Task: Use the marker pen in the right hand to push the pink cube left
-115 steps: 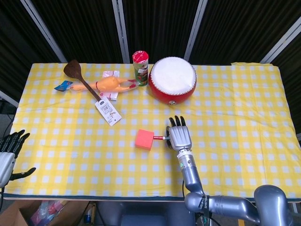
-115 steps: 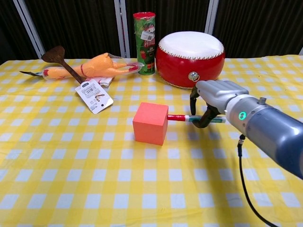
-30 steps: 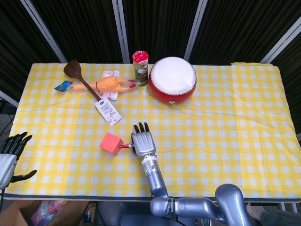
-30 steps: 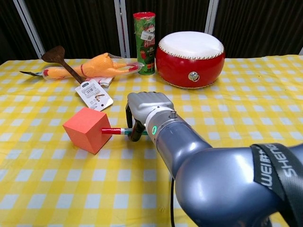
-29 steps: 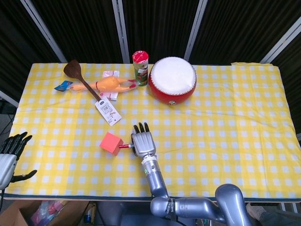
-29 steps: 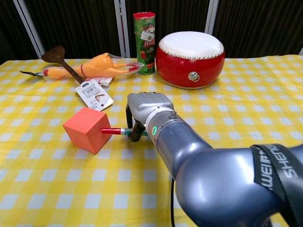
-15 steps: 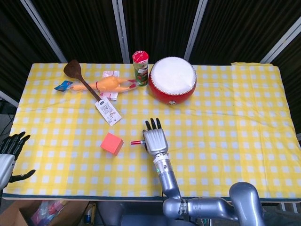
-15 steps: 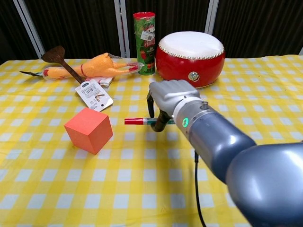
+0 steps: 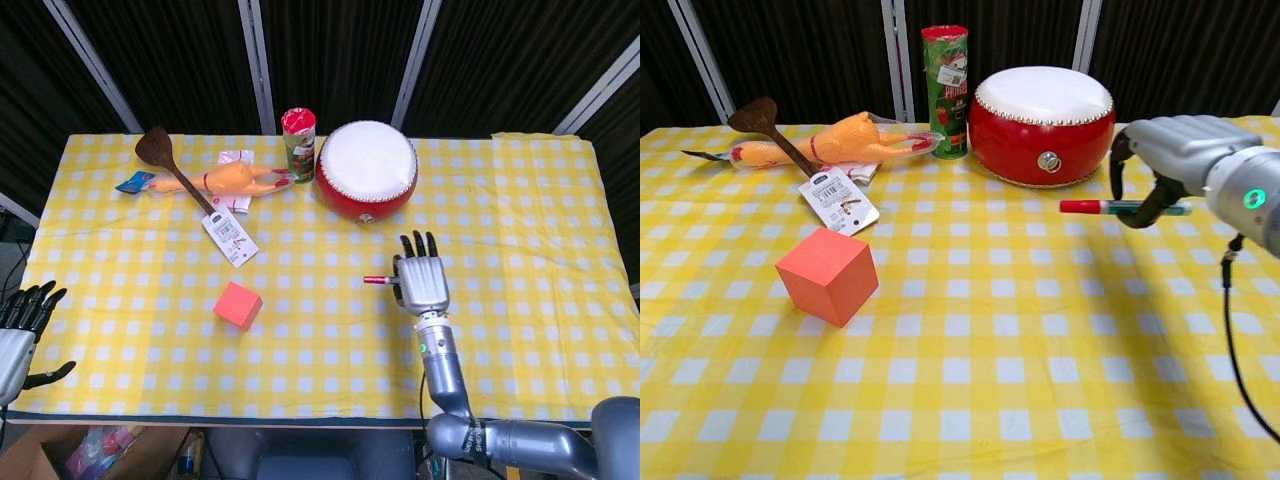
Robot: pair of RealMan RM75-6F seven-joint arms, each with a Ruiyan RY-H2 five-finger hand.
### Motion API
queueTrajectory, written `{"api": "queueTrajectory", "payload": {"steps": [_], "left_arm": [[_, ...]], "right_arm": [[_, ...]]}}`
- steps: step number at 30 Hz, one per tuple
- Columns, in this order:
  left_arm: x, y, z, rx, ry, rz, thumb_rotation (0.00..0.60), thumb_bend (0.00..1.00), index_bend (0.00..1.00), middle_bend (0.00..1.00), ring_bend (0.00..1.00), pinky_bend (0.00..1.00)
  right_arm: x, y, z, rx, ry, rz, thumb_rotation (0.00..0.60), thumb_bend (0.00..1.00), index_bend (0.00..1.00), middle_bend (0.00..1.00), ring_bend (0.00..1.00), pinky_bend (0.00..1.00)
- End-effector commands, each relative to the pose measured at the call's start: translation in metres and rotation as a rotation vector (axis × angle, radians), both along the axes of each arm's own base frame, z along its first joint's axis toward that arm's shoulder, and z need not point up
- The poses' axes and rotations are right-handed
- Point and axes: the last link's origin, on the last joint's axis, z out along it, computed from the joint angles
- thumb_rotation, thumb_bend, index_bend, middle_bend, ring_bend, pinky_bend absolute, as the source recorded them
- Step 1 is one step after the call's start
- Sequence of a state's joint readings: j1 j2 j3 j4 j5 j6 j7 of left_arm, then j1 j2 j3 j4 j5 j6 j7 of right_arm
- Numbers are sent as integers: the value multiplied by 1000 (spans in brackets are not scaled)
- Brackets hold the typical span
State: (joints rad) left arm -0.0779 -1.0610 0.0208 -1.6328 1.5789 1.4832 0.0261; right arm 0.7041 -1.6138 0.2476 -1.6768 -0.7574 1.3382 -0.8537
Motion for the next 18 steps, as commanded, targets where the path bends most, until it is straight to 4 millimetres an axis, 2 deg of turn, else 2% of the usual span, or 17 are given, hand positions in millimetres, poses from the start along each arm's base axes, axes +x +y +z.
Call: {"api": "queueTrajectory", "payload": {"steps": [1,6,11,14,18], "left_arm": [[0,0,-1,-1,6,-1,600,0,0,0,0,0],[-1,0,-1,5,11,0,600,0,0,0,0,0],[-1,1,-2,5,17,0,600,0,0,0,0,0],[-1,0,-2,4,18,2,600,0,0,0,0,0],[-2,1,-2,6,19,5,600,0,0,0,0,0]], "right_arm": [[-29,1,10,3,0,-57,600,569,593,160,14,0],[-56,2,10,21,3,-107,600,568,593,160,14,0],[-66,4,5,40,3,-113,600,568,587,160,14,0],[-68,4,2,46,1,-117,600,569,513,158,12,0],[-69,6,2,58,5,-120,600,569,341,131,0,0]]}}
